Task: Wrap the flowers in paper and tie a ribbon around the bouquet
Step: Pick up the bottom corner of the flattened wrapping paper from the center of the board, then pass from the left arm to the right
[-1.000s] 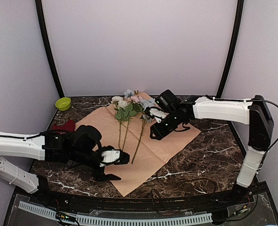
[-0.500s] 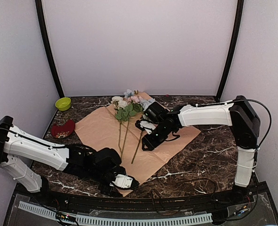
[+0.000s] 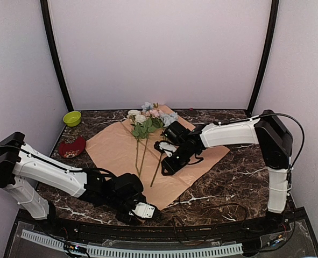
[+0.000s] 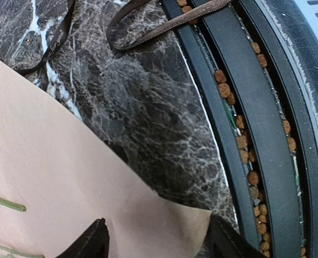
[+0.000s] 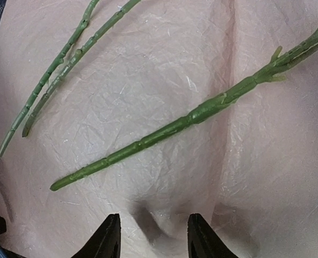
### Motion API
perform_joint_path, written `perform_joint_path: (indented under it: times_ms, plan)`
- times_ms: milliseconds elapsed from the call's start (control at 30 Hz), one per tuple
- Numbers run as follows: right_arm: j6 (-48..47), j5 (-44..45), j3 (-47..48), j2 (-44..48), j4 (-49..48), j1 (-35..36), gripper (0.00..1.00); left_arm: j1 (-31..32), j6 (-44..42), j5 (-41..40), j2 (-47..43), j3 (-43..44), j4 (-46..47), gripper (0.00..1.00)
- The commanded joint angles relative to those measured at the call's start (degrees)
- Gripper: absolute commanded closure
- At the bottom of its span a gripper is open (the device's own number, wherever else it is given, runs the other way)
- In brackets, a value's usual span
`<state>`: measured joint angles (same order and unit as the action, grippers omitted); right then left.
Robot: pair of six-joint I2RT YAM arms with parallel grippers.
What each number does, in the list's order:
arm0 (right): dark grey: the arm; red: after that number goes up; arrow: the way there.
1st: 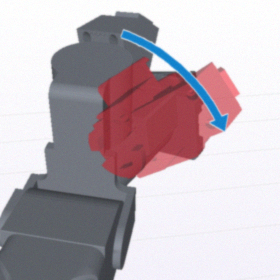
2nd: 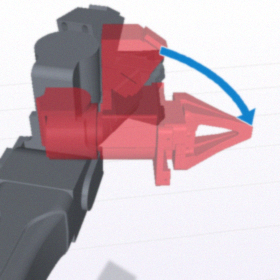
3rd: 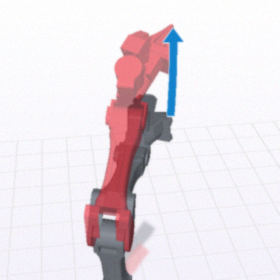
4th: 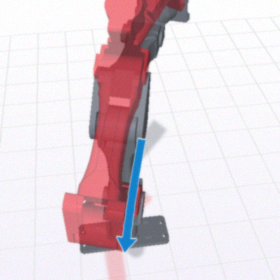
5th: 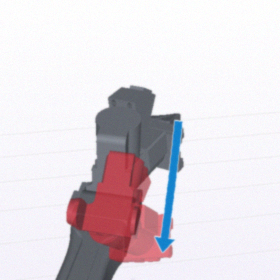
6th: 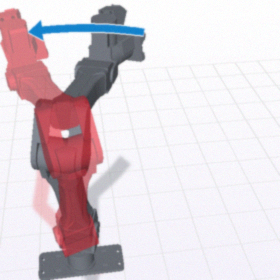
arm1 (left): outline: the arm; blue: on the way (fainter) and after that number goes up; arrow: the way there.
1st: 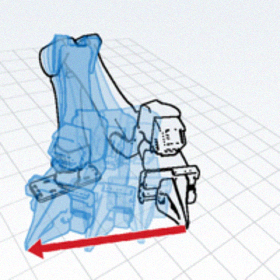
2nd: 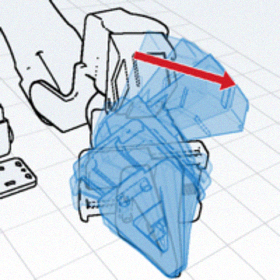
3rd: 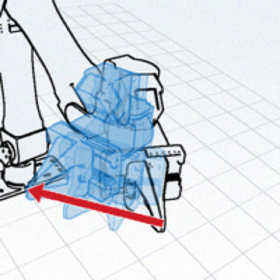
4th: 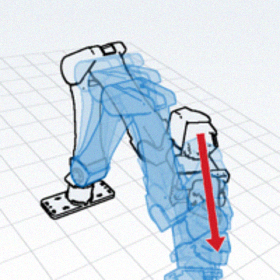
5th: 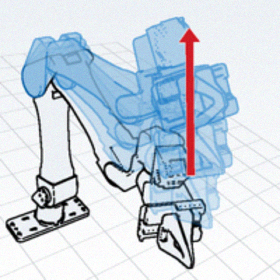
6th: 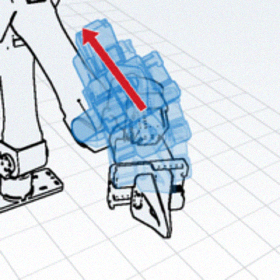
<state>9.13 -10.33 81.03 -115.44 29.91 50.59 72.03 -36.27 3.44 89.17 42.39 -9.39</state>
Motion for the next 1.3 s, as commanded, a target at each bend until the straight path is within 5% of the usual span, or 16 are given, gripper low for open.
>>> perform_joint_path:
  times_ms: [0,267,500,867,1267]
  plan:
    - [0.6,-1.5,-1.5,-1.8,-2.3,0.5,0.57,0.2,-0.8,-5.7,1.2,-1.2,1.1,0.39]
    - [0.6,-3.1,-2.7,-3.2,-2.6,0.4,0.57,0.2,0.0,-10.5,-1.5,-2.0,6.6,0.62]
    - [-0.9,-8.0,-2.9,-1.5,-2.8,-0.1,0.57,-0.8,2.1,-13.6,-3.2,-1.0,6.2,0.99]
    - [-1.0,-32.0,-10.3,8.4,-16.0,-4.4,0.55,-10.8,5.4,-4.8,-8.3,4.0,4.5,1.0]
    - [3.3,-40.1,-23.3,15.2,-31.0,-5.5,0.47,-17.7,7.1,-0.6,-5.0,8.0,4.8,1.0]
